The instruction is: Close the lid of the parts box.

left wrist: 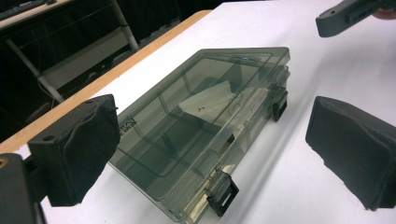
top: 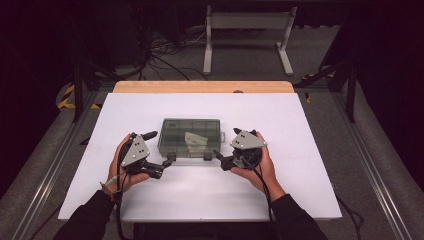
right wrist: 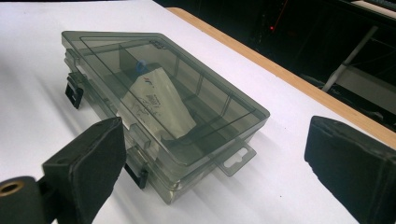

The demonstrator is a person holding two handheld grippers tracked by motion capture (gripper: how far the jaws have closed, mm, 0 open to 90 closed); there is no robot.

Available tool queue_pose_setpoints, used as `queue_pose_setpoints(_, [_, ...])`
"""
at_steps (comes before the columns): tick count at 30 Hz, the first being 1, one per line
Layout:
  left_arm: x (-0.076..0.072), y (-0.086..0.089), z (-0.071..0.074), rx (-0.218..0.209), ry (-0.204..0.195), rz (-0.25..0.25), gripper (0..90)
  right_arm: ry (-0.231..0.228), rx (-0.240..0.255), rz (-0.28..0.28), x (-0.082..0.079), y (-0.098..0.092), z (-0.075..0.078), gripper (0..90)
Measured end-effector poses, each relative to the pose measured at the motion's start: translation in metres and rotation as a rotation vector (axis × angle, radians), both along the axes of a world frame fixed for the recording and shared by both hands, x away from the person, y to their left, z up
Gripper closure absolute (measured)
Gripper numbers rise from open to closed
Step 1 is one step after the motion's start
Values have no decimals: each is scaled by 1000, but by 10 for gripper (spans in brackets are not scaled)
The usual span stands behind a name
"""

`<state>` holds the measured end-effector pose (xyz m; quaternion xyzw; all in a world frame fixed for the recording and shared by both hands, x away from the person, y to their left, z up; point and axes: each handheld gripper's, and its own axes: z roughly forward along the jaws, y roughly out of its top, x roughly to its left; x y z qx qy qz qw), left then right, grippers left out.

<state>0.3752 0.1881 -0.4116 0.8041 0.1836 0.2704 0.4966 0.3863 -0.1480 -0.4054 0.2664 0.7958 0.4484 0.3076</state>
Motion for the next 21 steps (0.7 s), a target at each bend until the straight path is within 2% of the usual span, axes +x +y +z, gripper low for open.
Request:
queue_pose_setpoints(3, [-2, 0, 1, -7, -4, 1, 37, -5, -4, -3, -2, -3, 1, 62])
queue_pose_setpoints(14, [-13, 6, 3, 14, -24, 4, 39, -21, -27, -8, -11, -13, 3, 69])
queue_pose_setpoints(21, [-21, 12, 4, 15, -36, 20, 39, -27, -23, -27, -16, -20, 4, 70])
